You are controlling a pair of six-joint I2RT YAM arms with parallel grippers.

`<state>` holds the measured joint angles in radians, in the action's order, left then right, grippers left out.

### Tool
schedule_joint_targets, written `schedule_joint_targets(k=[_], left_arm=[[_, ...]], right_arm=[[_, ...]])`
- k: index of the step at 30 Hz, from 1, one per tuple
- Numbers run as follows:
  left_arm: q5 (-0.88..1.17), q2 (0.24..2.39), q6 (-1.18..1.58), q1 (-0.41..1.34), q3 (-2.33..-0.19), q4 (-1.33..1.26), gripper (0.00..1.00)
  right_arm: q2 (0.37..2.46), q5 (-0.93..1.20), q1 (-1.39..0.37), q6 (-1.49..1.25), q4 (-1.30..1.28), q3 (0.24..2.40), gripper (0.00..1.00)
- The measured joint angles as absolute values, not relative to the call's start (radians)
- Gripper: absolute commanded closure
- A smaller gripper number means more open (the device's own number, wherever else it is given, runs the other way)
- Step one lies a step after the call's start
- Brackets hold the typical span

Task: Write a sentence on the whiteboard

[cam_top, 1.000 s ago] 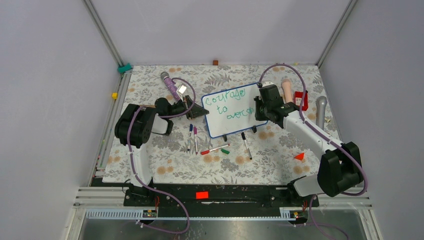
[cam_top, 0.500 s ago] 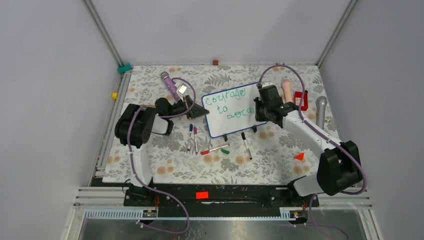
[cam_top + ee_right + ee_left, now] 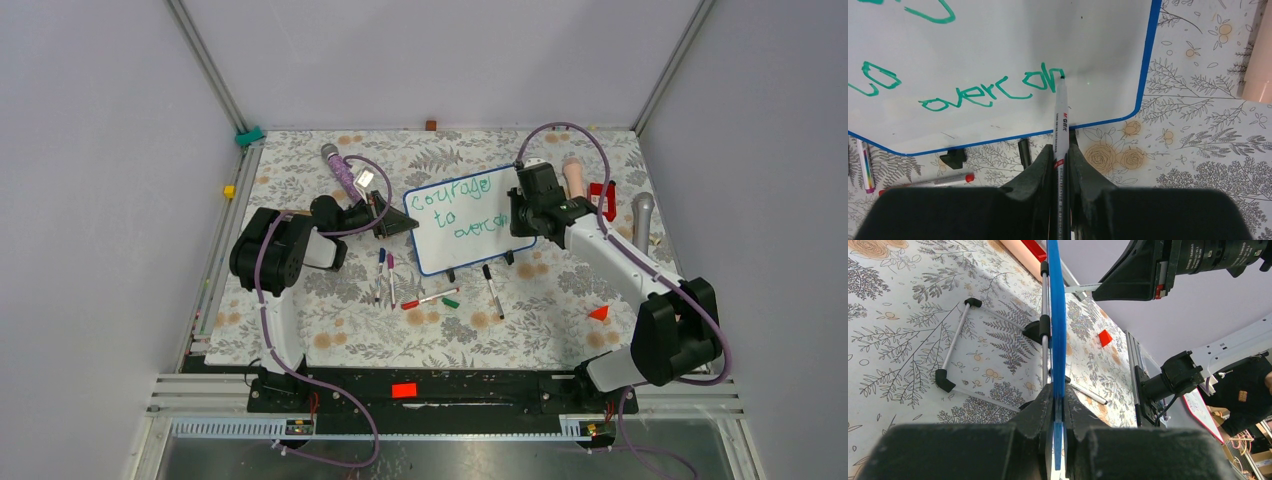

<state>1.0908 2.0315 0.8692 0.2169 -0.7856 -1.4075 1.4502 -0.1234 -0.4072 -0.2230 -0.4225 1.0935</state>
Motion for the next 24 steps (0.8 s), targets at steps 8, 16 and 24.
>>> schedule_joint_targets(k=[8,16,24], left_arm=[[1.090,2.032,0.870,0.218,-0.786,-1.407,1.00],[1.090,2.032,0.870,0.218,-0.786,-1.407,1.00],[1.090,2.032,0.870,0.218,-0.786,-1.407,1.00]], right_arm=[[1.453,-0.133,-0.397,-0.223,-0.421,1.115,1.00],[1.453,-0.138,-0.379,-0.223,-0.421,1.115,1.00],[1.453,-0.137,-0.375,-0.231,-0.419,1.109,1.00]])
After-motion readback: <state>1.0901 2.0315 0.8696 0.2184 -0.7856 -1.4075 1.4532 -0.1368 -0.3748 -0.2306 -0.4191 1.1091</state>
